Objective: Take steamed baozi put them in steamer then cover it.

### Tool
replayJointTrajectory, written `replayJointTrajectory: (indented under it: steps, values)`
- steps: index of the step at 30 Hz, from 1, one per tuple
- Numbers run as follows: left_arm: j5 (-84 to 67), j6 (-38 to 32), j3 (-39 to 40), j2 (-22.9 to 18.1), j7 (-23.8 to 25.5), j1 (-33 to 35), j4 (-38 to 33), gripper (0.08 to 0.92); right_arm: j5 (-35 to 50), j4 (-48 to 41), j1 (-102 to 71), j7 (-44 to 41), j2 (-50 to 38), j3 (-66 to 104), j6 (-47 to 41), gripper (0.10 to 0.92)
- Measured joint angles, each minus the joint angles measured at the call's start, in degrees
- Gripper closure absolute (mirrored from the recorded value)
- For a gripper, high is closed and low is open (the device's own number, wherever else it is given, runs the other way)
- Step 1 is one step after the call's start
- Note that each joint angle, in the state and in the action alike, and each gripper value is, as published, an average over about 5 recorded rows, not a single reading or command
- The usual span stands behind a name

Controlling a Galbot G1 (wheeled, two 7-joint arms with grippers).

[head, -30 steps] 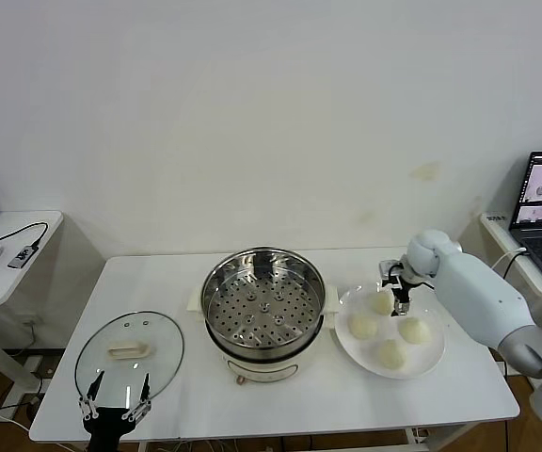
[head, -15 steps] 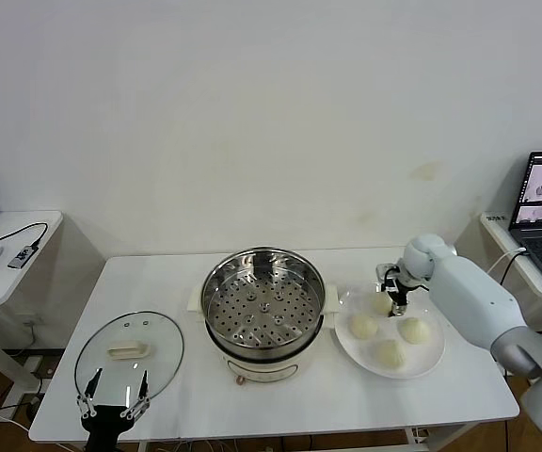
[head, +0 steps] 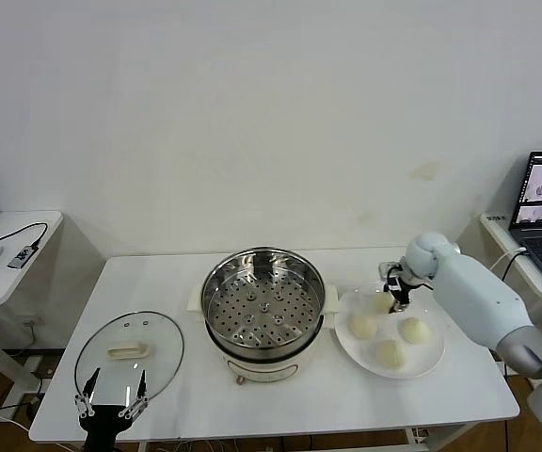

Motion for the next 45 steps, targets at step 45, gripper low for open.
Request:
replayJointTrajectory:
  steps: [45]
  values:
    - [-20.36, -0.84, -1.35, 2.35, 6.03, -2.01, 0.89, 0.177, 24.63, 15.38, 32.13, 7.6, 15.57, -38.74, 17.84, 0.457]
